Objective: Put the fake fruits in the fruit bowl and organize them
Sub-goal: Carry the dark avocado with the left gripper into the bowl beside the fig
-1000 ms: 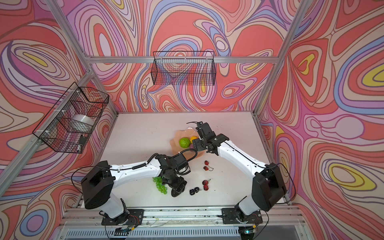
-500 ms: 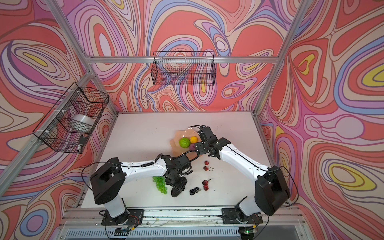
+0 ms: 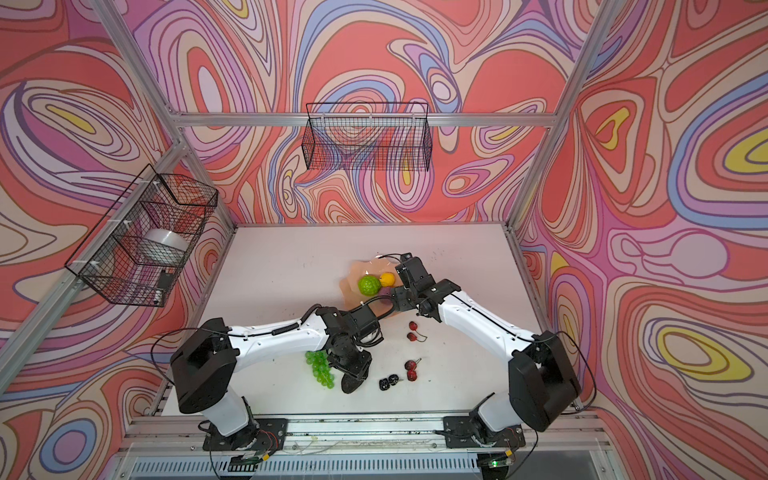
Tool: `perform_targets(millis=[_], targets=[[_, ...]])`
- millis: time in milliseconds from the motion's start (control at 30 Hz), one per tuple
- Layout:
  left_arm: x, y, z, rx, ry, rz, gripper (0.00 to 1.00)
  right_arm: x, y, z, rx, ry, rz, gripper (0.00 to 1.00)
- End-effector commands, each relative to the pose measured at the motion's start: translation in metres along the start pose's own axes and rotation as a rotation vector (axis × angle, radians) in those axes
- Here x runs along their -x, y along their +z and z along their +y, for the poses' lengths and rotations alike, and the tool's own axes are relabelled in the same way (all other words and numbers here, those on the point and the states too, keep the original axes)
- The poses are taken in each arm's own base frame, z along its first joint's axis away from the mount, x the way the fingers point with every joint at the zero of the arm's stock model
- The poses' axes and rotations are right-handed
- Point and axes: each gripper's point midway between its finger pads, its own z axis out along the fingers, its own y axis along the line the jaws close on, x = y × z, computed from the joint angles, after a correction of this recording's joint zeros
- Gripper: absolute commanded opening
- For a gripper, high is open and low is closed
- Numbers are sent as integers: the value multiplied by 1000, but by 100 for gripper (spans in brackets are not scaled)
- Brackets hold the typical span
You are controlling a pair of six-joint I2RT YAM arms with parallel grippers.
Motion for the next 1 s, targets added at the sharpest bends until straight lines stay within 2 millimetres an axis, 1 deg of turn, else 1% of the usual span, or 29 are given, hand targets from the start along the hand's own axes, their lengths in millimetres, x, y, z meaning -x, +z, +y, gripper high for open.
perform_targets(millis=[0,33,67,133,233,400,467,500,567,700,833,967], targets=[[10,-50,-9,-60,-9,-51,46,15,-11,-4,-9,23,-63,84],[16,-58,-7,-78,-28,-61,46,16,-12,-4,-9,25,-69,83],[25,-66,-3,-103,-61,-77,45,17,-12,-4,-11,30,-74,83],[47,-75,7,-136,-139,-110,46,19,-13,-3,-3,40,-82,83],[86,-87,24,-135,-197,-184,45,18,-9,1,21,65,-89,83],[145,-98,38,-175,-252,-258,46,18,-3,7,52,98,-94,83],[167,-93,42,-224,-286,-258,46,20,-3,9,57,101,-99,82],[174,-92,43,-241,-298,-253,46,21,-3,9,61,105,-104,82],[187,-80,48,-263,-316,-216,46,23,-3,10,68,112,-110,82],[206,-65,54,-256,-288,-194,46,23,-3,10,74,122,-121,82],[214,-57,58,-231,-253,-179,45,19,-1,9,67,120,-117,82],[214,-51,71,-152,-221,-162,45,16,0,6,52,110,-116,82]])
